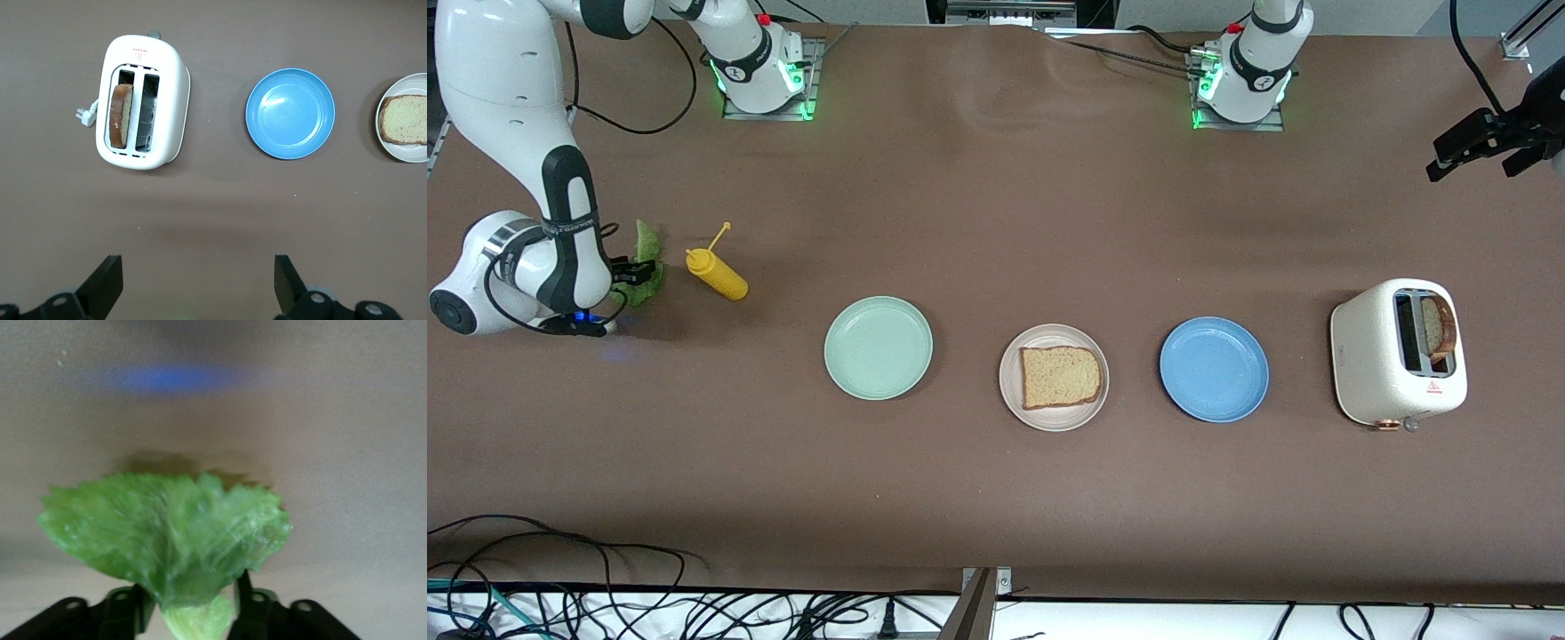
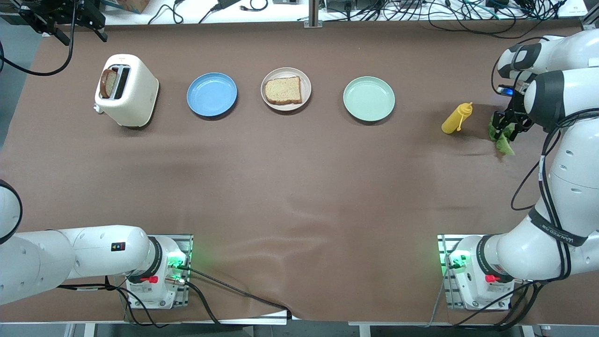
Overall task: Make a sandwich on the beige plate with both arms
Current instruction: 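Grasp the green lettuce leaf with the right gripper and lift it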
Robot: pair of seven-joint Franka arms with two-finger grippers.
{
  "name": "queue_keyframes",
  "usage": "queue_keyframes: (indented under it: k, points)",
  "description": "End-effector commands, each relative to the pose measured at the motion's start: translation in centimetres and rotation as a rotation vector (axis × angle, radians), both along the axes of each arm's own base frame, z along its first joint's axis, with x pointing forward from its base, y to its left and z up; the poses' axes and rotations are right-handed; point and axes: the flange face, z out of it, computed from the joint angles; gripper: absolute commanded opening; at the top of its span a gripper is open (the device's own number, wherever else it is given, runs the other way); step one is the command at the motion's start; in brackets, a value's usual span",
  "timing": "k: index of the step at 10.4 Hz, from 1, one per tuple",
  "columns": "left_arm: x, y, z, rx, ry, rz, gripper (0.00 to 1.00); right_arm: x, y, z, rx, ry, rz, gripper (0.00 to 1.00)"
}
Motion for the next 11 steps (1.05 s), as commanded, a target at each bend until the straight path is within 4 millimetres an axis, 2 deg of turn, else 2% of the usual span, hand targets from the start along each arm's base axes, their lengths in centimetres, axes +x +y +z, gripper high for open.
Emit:
queue_keyframes:
  k: [1, 3, 5, 7, 9, 11]
  points:
    - [0.3, 0.2, 0.6, 0.035, 0.007, 0.001, 1.0, -0.2, 0.3, -0.7, 0.021, -0.01, -0.003, 0.04]
    - [0.3, 0.2, 0.6, 0.035, 0.007, 0.001, 1.0, -0.2, 0.3, -0.5, 0.024, -0.012, -0.003, 0.0]
    - [0.4, 0.2, 0.5, 0.035, 0.009, 0.001, 1.0, 0.8, 0.7, 1.7, 0.038, -0.032, 0.003, 0.0]
    - [0.3, 0.2, 0.6, 0.035, 0.007, 0.001, 1.0, 2.8, 1.3, 6.1, 0.07, -0.031, 0.013, 0.0]
    - [0.4, 0.2, 0.5, 0.035, 0.009, 0.001, 1.0, 5.6, 1.7, 11.8, 0.089, -0.017, 0.028, 0.0]
    - [0.4, 0.2, 0.5, 0.035, 0.009, 0.001, 1.0, 8.6, 3.9, 18.5, 0.08, -0.009, 0.076, 0.0]
